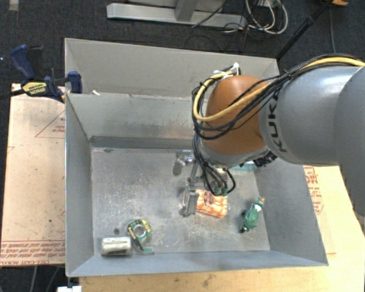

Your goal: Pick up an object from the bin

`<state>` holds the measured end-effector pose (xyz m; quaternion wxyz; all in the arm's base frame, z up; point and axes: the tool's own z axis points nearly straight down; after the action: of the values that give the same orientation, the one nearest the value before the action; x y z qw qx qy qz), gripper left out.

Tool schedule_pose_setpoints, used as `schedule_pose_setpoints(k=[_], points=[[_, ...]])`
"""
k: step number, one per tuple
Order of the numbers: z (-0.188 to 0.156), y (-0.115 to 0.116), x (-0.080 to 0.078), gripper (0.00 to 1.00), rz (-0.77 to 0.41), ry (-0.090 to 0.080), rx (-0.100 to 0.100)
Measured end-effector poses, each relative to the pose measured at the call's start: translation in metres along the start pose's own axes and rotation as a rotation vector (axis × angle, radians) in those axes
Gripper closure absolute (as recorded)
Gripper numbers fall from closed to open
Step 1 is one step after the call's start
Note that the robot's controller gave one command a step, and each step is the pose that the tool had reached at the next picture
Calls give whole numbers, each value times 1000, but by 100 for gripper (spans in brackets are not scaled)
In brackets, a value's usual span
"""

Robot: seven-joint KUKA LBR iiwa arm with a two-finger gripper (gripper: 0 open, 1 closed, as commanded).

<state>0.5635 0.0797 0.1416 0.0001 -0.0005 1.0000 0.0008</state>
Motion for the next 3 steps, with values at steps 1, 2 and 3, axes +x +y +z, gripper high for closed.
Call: schedule_pose_setpoints(k=[1,2,3], points=[[-3,-7,-10,0,-30,4,-2],[39,-72,-25,0,-138,-10,1],[85,-116,-22,0,-147,0,1]])
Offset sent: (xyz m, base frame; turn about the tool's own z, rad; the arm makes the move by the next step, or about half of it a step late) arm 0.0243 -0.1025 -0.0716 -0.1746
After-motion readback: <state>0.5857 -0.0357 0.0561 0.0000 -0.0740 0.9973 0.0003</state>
